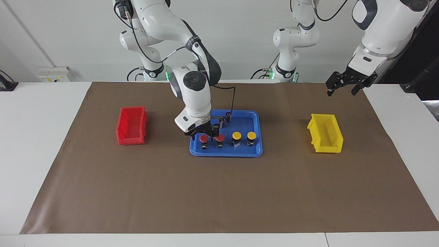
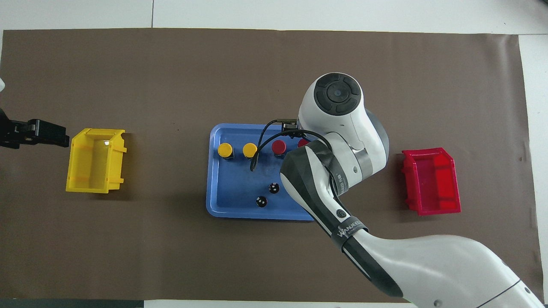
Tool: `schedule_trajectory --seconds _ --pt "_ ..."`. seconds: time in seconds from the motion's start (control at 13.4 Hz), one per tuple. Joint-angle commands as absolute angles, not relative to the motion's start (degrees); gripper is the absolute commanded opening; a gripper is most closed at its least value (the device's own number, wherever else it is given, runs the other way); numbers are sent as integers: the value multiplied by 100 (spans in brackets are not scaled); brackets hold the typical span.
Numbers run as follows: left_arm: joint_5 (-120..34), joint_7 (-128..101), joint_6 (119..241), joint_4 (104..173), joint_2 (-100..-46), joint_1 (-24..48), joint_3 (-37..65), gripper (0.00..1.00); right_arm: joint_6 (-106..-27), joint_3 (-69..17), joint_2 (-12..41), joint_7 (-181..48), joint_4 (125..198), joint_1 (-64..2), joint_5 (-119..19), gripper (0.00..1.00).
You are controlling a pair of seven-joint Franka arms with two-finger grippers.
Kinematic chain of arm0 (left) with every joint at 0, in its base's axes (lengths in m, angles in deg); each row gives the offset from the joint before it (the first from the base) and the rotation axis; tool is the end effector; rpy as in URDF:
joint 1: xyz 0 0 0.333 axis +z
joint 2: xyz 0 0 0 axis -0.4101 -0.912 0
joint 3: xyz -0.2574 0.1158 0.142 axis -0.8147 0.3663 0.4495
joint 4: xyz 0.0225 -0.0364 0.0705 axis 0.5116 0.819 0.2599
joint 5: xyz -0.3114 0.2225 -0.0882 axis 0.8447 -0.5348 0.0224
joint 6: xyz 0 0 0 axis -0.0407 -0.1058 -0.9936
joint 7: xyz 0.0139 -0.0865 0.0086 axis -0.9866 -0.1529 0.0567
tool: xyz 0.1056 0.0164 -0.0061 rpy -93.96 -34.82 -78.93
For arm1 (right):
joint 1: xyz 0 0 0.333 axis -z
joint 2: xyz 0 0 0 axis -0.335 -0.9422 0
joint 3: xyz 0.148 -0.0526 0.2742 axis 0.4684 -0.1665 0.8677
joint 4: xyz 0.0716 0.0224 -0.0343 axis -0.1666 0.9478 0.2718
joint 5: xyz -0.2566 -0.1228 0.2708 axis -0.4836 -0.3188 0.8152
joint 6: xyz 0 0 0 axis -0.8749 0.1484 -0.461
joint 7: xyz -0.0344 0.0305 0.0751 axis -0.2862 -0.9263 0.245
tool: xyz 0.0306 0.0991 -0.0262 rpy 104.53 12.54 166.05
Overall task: Sort red and yellow buttons by color
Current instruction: 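Carry the red button to the red bin while the left gripper reaches the tray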
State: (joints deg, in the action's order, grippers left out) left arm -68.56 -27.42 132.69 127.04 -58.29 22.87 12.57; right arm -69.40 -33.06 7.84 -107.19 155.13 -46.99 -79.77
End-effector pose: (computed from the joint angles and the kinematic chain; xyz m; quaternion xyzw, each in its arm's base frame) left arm 0.5245 -0.0538 0.6077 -0.9993 0.0335 0.0143 0.0043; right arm 0.5844 0.3051 0.3730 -0.9988 0.0490 -0.0017 0.0097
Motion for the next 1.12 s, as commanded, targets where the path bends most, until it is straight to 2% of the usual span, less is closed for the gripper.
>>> schedule_trajectory --seconds 0.0,0.45,0.75,0.82,1.05 --pt "-6925 -2713 13190 12742 -5801 2097 1383 100 -7234 -3289 854 -10707 15678 -4664 -7915 77" --pt "-6864 -2390 13278 12812 -5793 2105 1366 100 -7481 -3280 863 -10690 16012 -4761 -7915 72" --pt "-6855 -2011 13664 13198 -5766 1990 1173 100 -7455 -3280 898 -10567 16117 -4761 -7915 65" --pt "-6846 -1854 13778 13260 -5792 1990 1060 100 -7446 -3280 907 -10540 16126 -4761 -7915 61" --pt "-6837 -1256 14208 13462 -5854 1999 717 100 -7428 -3280 907 -10531 16118 -4761 -7915 40"
